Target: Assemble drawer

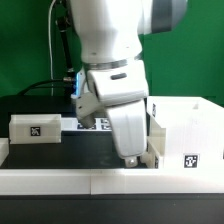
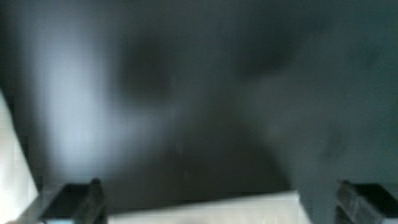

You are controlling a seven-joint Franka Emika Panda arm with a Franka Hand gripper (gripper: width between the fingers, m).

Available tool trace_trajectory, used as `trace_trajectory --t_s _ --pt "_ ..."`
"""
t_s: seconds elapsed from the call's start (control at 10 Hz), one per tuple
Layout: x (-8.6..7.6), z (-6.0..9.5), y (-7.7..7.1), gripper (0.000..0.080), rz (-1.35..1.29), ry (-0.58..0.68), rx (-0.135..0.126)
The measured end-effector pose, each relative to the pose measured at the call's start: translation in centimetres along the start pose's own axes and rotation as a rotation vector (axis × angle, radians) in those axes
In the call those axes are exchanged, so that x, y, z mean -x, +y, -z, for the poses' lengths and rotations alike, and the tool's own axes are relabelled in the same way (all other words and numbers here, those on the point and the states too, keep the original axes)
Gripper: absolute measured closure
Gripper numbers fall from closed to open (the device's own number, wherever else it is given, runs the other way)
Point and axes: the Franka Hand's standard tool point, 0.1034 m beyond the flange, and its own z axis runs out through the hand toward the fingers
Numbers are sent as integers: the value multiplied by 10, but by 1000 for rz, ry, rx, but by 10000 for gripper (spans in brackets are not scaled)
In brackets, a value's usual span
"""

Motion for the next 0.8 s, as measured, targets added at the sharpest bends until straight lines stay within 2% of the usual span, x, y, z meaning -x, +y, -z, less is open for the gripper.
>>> trace_trajectory --t_s 0.1,0.2,0.5,0.7,0.8 --pt "12 7 -4 151 -4 -5 23" --pt "28 14 -14 151 -16 -14 43" --pt "67 36 -67 151 -91 -39 46" --pt "85 41 -103 151 -114 -45 55" --pt "89 40 -110 151 -127 -47 55"
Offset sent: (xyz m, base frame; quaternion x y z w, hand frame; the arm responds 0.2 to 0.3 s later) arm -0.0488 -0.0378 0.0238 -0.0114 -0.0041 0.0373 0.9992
